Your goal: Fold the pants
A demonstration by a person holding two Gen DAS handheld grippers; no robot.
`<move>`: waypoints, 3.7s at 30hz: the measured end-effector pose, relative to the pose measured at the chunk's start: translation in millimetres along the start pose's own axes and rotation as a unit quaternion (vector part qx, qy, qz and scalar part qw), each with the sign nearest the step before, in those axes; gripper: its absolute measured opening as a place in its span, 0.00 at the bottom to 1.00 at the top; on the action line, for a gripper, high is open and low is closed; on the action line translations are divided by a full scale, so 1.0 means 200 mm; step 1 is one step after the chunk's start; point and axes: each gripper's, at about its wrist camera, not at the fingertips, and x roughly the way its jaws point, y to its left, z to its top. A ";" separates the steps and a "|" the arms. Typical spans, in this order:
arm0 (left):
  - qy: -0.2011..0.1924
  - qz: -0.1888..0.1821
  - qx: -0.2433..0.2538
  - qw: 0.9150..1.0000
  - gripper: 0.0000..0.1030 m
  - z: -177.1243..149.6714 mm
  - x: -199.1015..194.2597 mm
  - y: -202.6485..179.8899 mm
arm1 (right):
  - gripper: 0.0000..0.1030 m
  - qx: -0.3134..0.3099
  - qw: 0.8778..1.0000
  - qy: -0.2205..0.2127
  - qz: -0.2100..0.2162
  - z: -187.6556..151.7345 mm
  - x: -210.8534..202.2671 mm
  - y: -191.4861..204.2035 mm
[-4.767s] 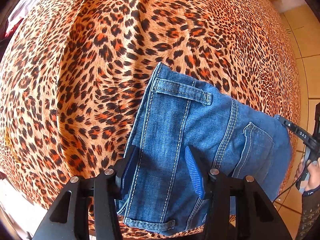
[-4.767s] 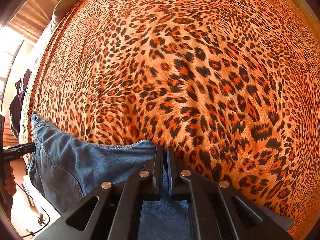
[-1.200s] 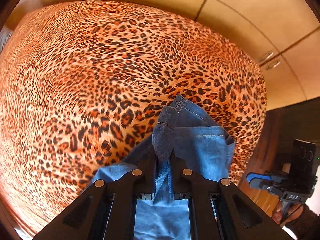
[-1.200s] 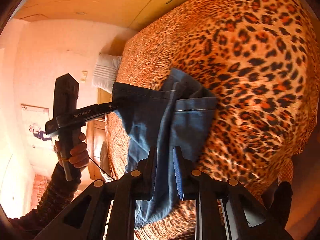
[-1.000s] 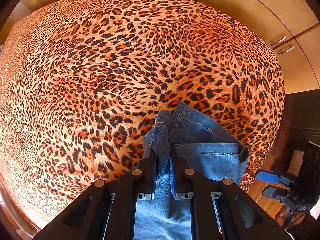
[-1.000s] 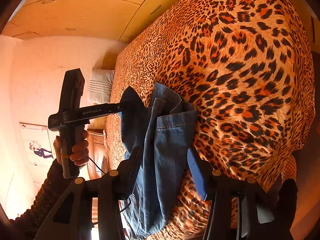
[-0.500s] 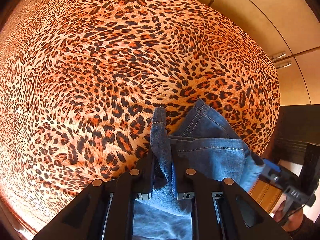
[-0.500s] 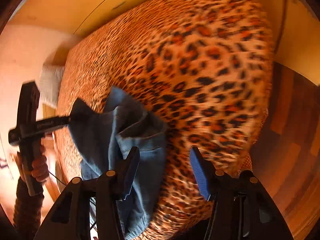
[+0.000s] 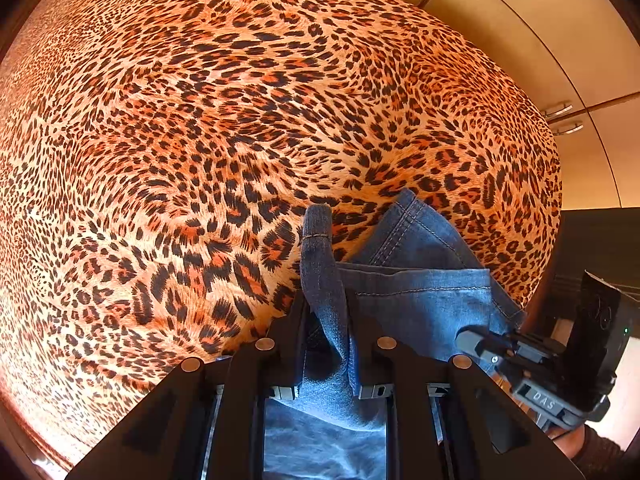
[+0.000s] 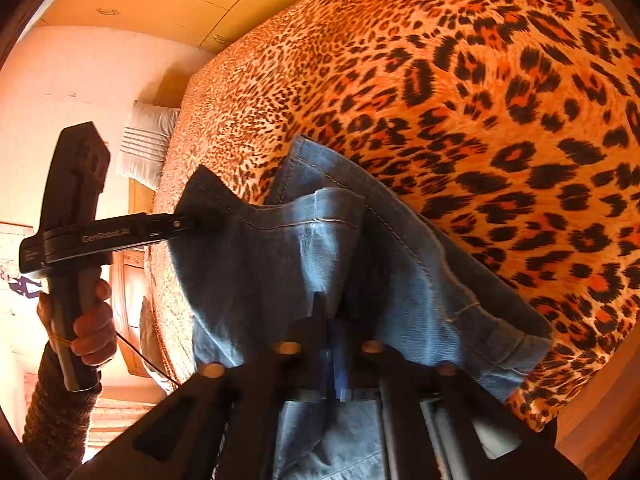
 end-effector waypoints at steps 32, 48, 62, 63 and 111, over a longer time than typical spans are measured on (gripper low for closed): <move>0.062 0.018 0.197 0.978 0.66 0.24 0.32 -0.32 | 0.52 0.039 0.993 -0.105 0.042 -0.19 -0.40 -0.37; 0.090 -0.002 0.272 0.958 0.35 0.29 0.36 -0.46 | 0.51 0.076 0.985 -0.068 0.138 -0.16 -0.26 -0.39; 0.012 -0.061 0.155 0.986 0.09 0.15 0.18 -0.33 | 0.11 0.071 0.979 -0.047 0.183 -0.10 -0.16 -0.32; 0.002 -0.069 0.144 0.987 0.09 0.14 0.15 -0.32 | 0.11 0.059 0.980 -0.045 0.185 -0.10 -0.18 -0.29; -0.207 -0.136 -0.688 0.682 0.50 -2.46 -0.17 0.08 | 0.55 -0.601 0.685 0.402 0.088 -0.50 0.74 1.45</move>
